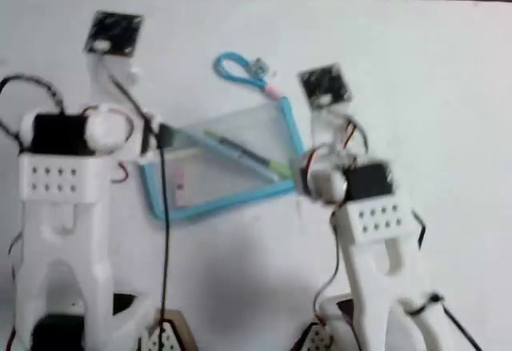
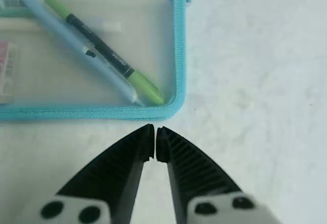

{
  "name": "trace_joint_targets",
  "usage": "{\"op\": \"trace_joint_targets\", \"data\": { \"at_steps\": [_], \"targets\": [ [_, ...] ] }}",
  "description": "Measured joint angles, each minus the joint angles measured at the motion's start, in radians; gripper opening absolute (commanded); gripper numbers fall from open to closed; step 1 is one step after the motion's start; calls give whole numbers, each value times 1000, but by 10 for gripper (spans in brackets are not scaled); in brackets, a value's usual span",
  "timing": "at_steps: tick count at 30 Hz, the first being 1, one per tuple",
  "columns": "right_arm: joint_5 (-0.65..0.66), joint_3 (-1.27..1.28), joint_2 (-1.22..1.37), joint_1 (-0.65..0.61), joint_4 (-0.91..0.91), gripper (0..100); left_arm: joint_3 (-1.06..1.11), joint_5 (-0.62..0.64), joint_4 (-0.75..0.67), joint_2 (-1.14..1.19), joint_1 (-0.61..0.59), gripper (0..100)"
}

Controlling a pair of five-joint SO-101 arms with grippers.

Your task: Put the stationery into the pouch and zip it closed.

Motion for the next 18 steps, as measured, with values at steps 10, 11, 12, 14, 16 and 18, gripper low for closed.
{"op": "trace_joint_targets", "data": {
  "at_steps": [10,11,12,14,16,18],
  "targets": [
    [0,562,-325,-38,-470,18,743,-258,-572,-347,-120,24],
    [0,603,-354,-41,-497,18,809,-276,-618,-374,-133,25],
    [0,641,-381,-44,-516,18,867,-285,-658,-400,-150,27],
    [0,706,-433,-41,-535,18,964,-287,-721,-454,-183,27],
    [0,764,-483,-41,-542,18,1036,-278,-764,-503,-213,28],
    [0,829,-542,-43,-542,18,1099,-279,-795,-546,-222,28]
  ]
}}
